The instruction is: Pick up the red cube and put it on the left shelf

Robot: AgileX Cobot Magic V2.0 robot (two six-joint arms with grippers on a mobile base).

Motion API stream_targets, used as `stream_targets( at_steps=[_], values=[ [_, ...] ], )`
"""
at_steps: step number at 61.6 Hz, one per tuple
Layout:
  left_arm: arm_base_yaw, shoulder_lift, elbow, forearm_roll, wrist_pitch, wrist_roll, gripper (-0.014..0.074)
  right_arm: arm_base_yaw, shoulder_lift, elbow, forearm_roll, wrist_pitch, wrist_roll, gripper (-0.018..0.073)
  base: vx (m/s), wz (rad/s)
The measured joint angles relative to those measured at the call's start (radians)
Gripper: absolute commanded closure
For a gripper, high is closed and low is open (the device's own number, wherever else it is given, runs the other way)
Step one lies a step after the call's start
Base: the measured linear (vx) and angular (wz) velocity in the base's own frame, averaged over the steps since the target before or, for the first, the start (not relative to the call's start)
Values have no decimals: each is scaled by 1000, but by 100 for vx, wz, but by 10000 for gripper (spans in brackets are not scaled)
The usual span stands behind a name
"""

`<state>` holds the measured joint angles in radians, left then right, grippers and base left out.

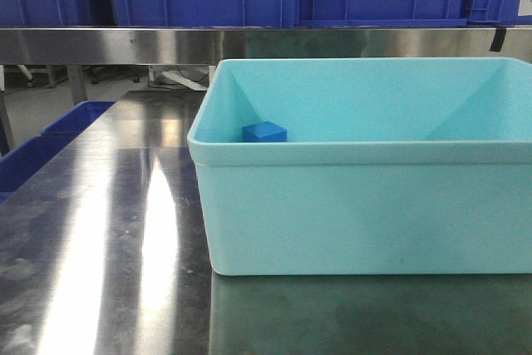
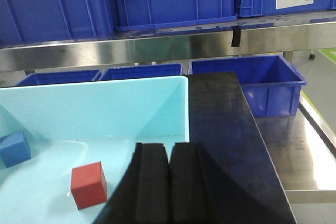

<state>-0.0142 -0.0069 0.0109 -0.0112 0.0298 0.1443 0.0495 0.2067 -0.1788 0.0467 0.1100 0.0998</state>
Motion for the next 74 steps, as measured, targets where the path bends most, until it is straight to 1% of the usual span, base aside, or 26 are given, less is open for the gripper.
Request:
stream_targets(
  at_steps=[13,23,26,31,42,49,60,74],
  values=[
    [0,0,0,0,0,0,491,0,256,-209,0,23,0,503,0,0],
    [0,0,0,0,0,0,491,16,487,-388,-1,126,0,503,0,0],
    [0,0,0,0,0,0,491,33,553,-433,-1,148,0,503,0,0],
    [0,0,0,0,0,0,491,83,654,-516,-1,170,0,503,0,0],
    [0,0,0,0,0,0,491,195,860,-652,-4,172,0,503,0,0],
    [0,0,0,0,0,0,491,244,968,-703,-4,172,0,503,0,0],
    [0,0,0,0,0,0,491,293,1085,-737,-6,166,0,503,0,0],
    [0,0,0,0,0,0,491,318,1140,-739,-17,171,0,499,0,0]
  ],
)
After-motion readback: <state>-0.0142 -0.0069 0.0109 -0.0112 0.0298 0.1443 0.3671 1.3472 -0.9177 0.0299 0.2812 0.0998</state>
